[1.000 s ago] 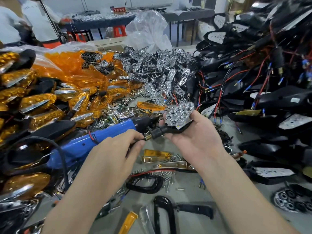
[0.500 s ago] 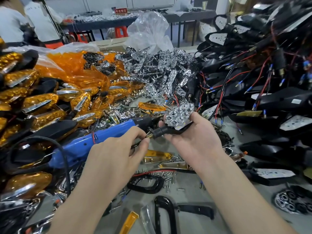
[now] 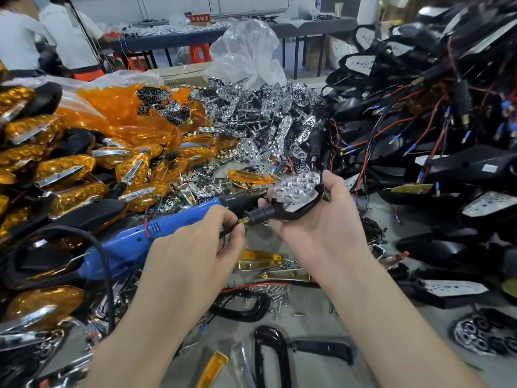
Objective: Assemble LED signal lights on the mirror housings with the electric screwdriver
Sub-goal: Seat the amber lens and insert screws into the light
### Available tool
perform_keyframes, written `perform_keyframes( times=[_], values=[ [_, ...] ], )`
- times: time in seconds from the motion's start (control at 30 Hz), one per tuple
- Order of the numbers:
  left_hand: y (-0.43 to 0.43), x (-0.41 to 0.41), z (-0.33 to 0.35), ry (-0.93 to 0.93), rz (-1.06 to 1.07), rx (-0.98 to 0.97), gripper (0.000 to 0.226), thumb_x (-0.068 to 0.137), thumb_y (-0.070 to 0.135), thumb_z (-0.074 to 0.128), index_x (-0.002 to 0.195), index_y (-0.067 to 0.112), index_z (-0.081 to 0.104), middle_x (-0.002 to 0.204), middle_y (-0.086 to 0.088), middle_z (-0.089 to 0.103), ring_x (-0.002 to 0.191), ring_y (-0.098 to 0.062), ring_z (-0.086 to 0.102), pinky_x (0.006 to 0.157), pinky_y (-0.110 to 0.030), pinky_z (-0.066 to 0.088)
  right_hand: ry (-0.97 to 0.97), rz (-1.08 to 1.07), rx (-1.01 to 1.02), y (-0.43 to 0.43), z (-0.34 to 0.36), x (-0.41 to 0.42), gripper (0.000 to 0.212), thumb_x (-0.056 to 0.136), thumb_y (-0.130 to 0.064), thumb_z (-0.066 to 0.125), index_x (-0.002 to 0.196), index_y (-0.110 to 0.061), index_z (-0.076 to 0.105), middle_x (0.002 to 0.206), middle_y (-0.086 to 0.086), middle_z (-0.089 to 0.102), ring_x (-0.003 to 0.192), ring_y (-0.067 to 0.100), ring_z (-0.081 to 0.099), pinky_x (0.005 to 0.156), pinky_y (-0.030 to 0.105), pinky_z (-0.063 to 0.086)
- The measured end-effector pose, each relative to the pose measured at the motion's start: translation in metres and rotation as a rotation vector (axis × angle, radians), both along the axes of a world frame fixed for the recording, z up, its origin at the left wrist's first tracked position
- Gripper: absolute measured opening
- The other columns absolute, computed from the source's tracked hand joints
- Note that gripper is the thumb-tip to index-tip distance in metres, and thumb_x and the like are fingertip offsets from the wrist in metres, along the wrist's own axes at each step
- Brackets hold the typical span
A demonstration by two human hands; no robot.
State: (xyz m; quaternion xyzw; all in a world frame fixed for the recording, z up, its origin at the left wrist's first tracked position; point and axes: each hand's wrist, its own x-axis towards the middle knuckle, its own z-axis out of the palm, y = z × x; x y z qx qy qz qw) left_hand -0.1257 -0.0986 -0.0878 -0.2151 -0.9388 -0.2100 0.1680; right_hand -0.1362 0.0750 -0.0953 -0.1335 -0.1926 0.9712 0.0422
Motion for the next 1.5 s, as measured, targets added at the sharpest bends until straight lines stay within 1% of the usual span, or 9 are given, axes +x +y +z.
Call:
perform_keyframes(
  times=[0.13, 0.37, 0.53, 0.73, 0.93, 1.1, 1.23, 1.37, 1.5],
  values=[
    [0.002, 0.001, 0.001, 0.023, 0.0, -0.005, 0.016, 0.093, 0.049, 0.042, 0.087, 0.036, 0.048, 0.053, 0.015, 0.054, 0.05, 0.0, 0.057, 0.043, -0.035, 0.049, -0.011, -0.015, 0.051, -0.001, 0.001, -0.001, 0.033, 0.098, -0.04, 0.063, 0.108, -0.009, 0.061, 0.078, 0.009, 0.067, 0.081, 0.024, 0.061, 0.08, 0.043, 0.06],
    [0.001, 0.001, 0.0, 0.054, 0.002, 0.027, 0.013, 0.093, 0.049, 0.045, 0.09, 0.039, 0.051, 0.053, 0.019, 0.055, 0.052, 0.003, 0.059, 0.042, -0.031, 0.049, -0.021, -0.037, 0.16, -0.003, -0.001, 0.0, 0.01, 0.098, -0.013, 0.065, 0.096, -0.004, 0.061, 0.083, 0.013, 0.073, 0.082, 0.027, 0.074, 0.076, 0.041, 0.065],
    [0.0, 0.001, 0.003, 0.099, -0.028, 0.036, 0.028, 0.099, 0.052, 0.043, 0.109, 0.041, 0.066, 0.061, 0.021, 0.062, 0.058, 0.001, 0.063, 0.042, -0.032, 0.049, 0.049, -0.021, 0.357, 0.004, 0.0, 0.001, 0.022, 0.092, -0.011, 0.07, 0.112, -0.01, 0.061, 0.104, 0.017, 0.066, 0.095, 0.026, 0.068, 0.089, 0.044, 0.062],
    [-0.006, 0.001, 0.007, 0.17, -0.017, 0.006, 0.024, 0.102, 0.044, 0.049, 0.102, 0.034, 0.071, 0.065, 0.02, 0.063, 0.055, -0.003, 0.061, 0.042, -0.016, 0.034, 0.138, -0.011, 0.732, 0.02, -0.003, 0.002, 0.03, 0.074, -0.021, 0.087, 0.097, -0.022, 0.068, 0.089, 0.0, 0.075, 0.079, 0.015, 0.073, 0.072, 0.033, 0.061],
    [-0.01, 0.001, 0.01, 0.182, -0.041, 0.049, 0.036, 0.098, 0.043, 0.041, 0.105, 0.028, 0.072, 0.071, 0.02, 0.066, 0.054, 0.001, 0.058, 0.045, -0.01, 0.03, 0.142, -0.074, 0.96, 0.03, 0.0, 0.005, 0.03, 0.063, -0.048, 0.084, 0.09, -0.04, 0.074, 0.095, -0.005, 0.075, 0.085, 0.014, 0.07, 0.076, 0.035, 0.058],
    [-0.011, -0.001, 0.008, 0.251, -0.085, 0.084, 0.035, 0.096, 0.043, 0.046, 0.104, 0.027, 0.076, 0.074, 0.019, 0.072, 0.059, 0.002, 0.063, 0.049, -0.009, 0.034, 0.236, -0.243, 1.326, 0.038, 0.008, 0.016, 0.015, 0.088, -0.039, 0.075, 0.1, -0.041, 0.069, 0.098, -0.015, 0.074, 0.083, 0.001, 0.069, 0.078, 0.018, 0.05],
    [-0.016, -0.005, 0.003, 0.298, -0.083, 0.115, 0.033, 0.096, 0.041, 0.048, 0.106, 0.025, 0.075, 0.078, 0.018, 0.073, 0.08, -0.002, 0.061, 0.066, -0.012, 0.041, 0.369, -0.297, 1.781, 0.042, 0.007, 0.022, 0.023, 0.096, -0.052, 0.062, 0.118, -0.05, 0.063, 0.122, -0.021, 0.059, 0.121, 0.011, 0.056, 0.098, 0.016, 0.041],
    [-0.02, -0.005, 0.003, 0.288, -0.089, 0.095, 0.033, 0.097, 0.043, 0.047, 0.109, 0.028, 0.073, 0.077, 0.019, 0.071, 0.077, -0.006, 0.062, 0.06, -0.023, 0.046, 0.417, -0.21, 2.037, 0.039, 0.004, 0.023, 0.05, 0.089, -0.064, 0.061, 0.135, -0.043, 0.059, 0.135, -0.023, 0.046, 0.133, 0.008, 0.042, 0.109, 0.01, 0.025],
    [-0.02, -0.005, 0.004, 0.28, -0.1, 0.054, 0.033, 0.097, 0.042, 0.047, 0.107, 0.027, 0.074, 0.078, 0.019, 0.072, 0.064, 0.001, 0.064, 0.047, -0.019, 0.045, 0.444, -0.199, 2.04, 0.035, 0.005, 0.023, 0.046, 0.09, -0.053, 0.066, 0.132, -0.036, 0.06, 0.131, -0.025, 0.052, 0.131, 0.002, 0.046, 0.108, 0.01, 0.027]
  ],
)
